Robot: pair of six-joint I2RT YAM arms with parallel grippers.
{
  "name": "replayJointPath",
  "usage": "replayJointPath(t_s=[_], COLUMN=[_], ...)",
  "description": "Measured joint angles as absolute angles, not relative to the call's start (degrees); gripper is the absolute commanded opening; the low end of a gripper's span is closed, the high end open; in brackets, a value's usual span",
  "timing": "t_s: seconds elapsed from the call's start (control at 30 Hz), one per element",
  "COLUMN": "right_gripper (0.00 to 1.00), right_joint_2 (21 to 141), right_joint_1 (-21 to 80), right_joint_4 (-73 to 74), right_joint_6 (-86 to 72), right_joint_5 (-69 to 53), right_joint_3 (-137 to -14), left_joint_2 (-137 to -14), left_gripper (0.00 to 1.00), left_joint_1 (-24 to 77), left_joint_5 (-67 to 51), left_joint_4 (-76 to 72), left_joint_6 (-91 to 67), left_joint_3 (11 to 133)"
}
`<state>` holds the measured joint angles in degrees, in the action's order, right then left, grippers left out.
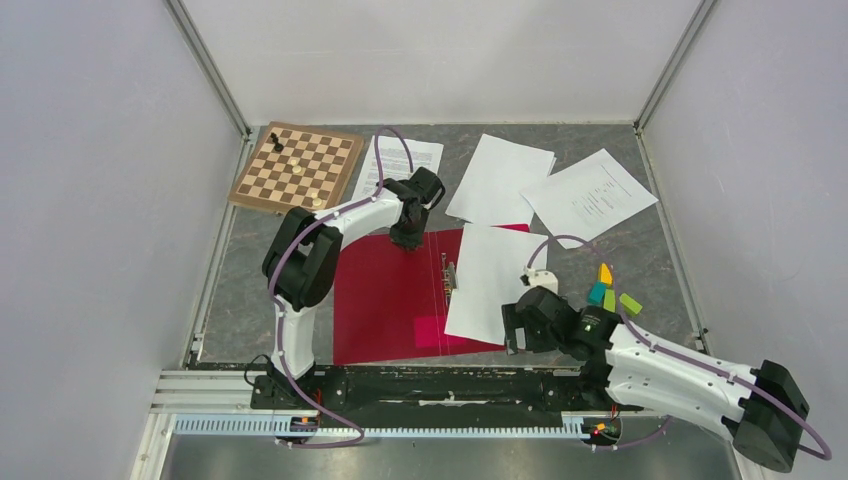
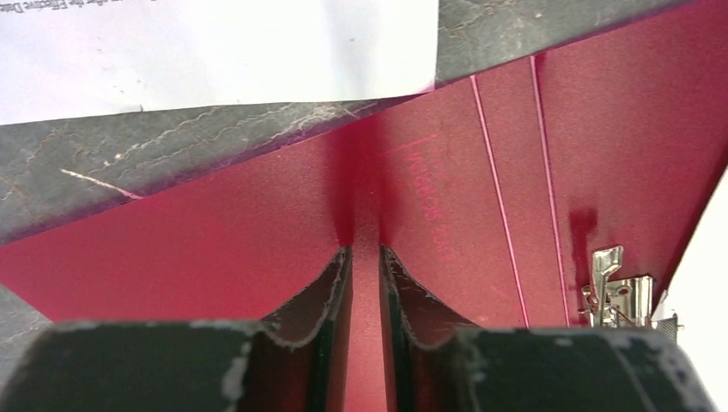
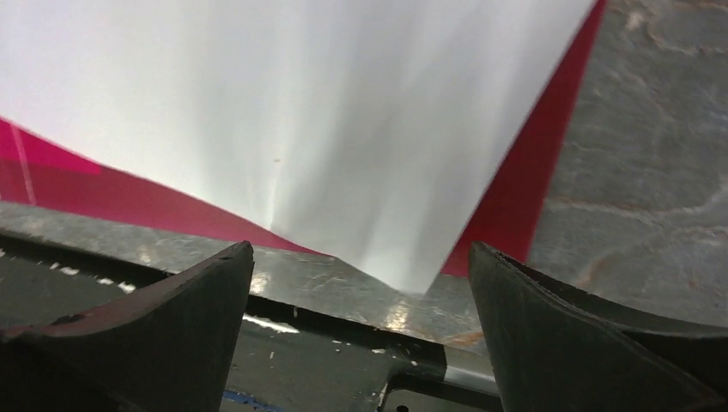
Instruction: Put the files into the folder
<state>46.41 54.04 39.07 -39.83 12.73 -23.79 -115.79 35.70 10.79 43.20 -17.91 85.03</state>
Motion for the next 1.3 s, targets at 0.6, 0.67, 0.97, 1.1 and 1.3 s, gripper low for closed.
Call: replayJointPath(t_s=[0.6,0.67,0.97,1.1,1.3], right_gripper=[0.98,0.98,0.98,0.98,0.98], right_joint_2=[54.87,60.71,75.37,79.33,82.02], right_joint_1=[23.35,20.64,16.62,16.64,17.02], right_joint_4=[21.8,17.15,2.11,-1.78,-5.23], right_joint_6=[-35.14,-33.32,-30.57,-30.37,-29.95], right_joint_5=[16.91,14.87,10.35,7.99,5.08], right_joint_3=[-26.92,-27.51,-30.44,-31.94,-33.1], left_joint_2=[-114.54,-113.6,-110.45,-110.34,-111.48], left_gripper=[0.31,0.28,0.29,0.29,0.29], left_joint_1=[35.7,35.7,35.7,35.68,35.68], left_joint_5=[-0.93,-1.19,1.06,1.39,1.34], left_joint_4=[38.41,37.71,37.1,37.12,37.21], left_joint_6=[-23.73,-24.88,-28.29,-28.67,-29.04], left_joint_3=[82.41,80.51,75.0,74.91,76.53])
